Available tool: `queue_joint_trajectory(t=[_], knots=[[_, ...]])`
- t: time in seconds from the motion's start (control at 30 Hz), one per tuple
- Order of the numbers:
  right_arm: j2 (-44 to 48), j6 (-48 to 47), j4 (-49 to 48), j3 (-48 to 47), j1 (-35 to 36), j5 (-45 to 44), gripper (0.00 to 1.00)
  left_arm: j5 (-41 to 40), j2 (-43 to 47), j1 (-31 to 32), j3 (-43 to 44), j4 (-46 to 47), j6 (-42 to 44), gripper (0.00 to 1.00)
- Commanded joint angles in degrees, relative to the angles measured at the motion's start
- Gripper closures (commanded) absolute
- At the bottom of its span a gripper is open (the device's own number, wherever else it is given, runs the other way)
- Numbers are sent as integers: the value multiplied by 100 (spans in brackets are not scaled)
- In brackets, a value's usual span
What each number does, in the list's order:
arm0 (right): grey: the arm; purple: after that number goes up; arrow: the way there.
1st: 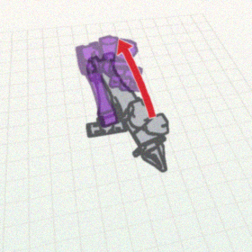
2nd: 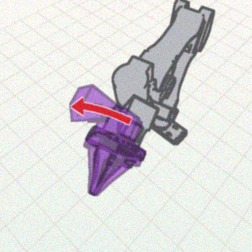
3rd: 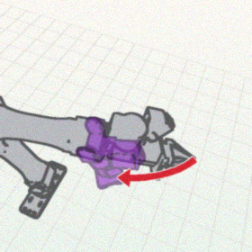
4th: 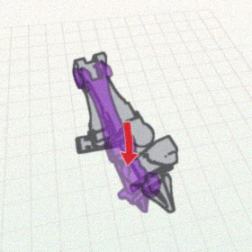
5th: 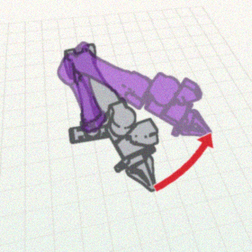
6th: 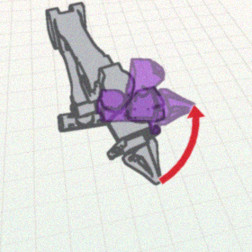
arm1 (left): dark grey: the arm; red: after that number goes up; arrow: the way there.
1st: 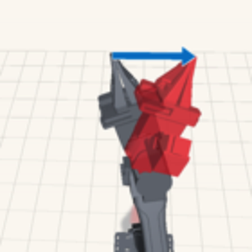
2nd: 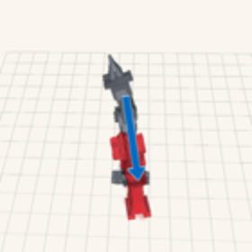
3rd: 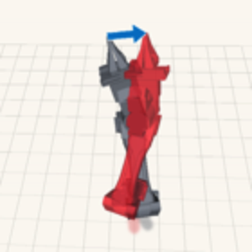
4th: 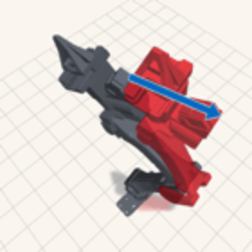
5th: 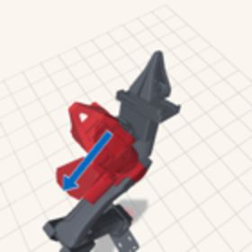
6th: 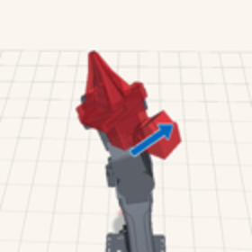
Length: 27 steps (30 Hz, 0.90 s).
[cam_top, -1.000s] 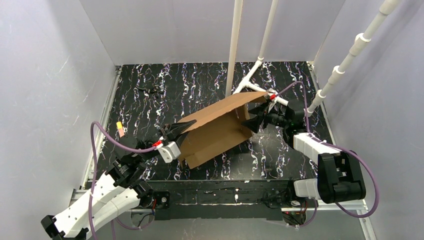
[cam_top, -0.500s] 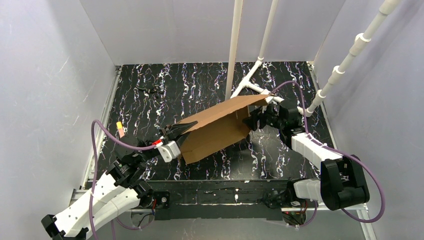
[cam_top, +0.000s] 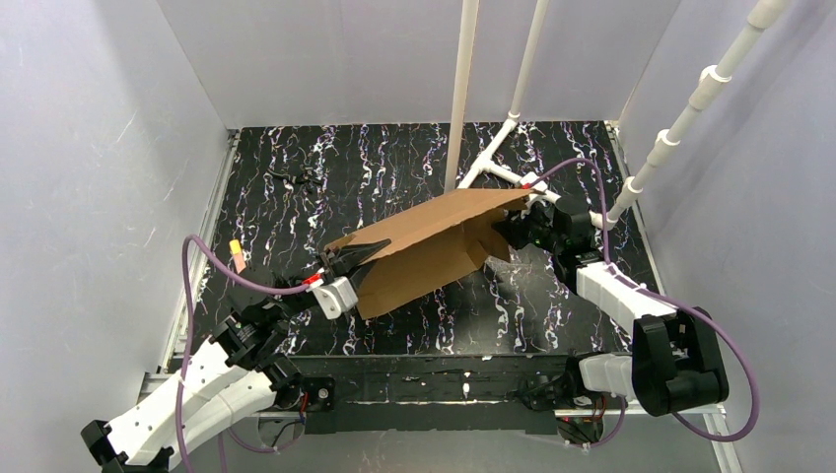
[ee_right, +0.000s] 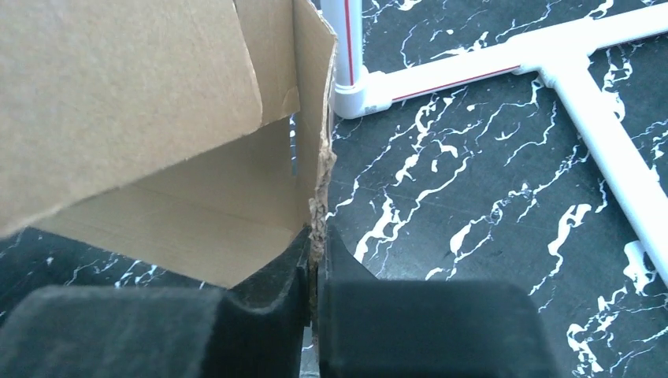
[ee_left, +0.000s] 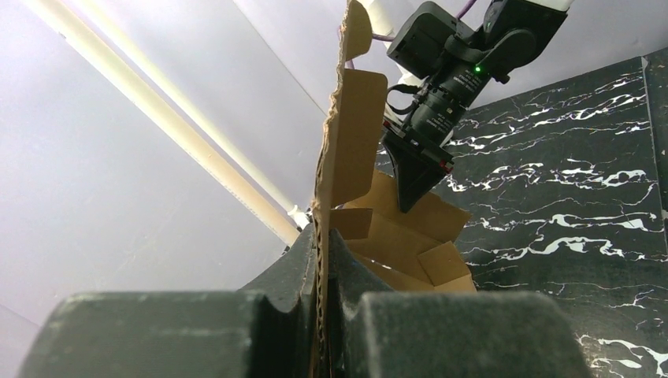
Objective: Fold the paper box
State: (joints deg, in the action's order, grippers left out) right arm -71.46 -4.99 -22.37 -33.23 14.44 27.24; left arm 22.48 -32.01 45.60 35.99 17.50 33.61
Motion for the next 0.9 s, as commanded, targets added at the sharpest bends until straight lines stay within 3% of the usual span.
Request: queue_joint_trajectory(t=[0.0, 0.07, 0.33, 0.6, 0.87], knots=[[208, -79, 11, -100, -15, 337, 93, 158, 169, 43, 191, 198, -86, 100], [227, -73, 37, -64, -28, 470, 99, 206, 205, 39, 212, 109, -106, 100], [188, -33, -315, 284, -30, 729, 99, 218, 525, 43, 58, -70, -219, 100], [-349, -156, -2591, 764, 105, 605, 99, -344, 482, 37, 44, -55, -198, 100], [-499, -634, -3332, 871, 744, -333, 99, -1107, 157, 118, 236, 133, -275, 100]])
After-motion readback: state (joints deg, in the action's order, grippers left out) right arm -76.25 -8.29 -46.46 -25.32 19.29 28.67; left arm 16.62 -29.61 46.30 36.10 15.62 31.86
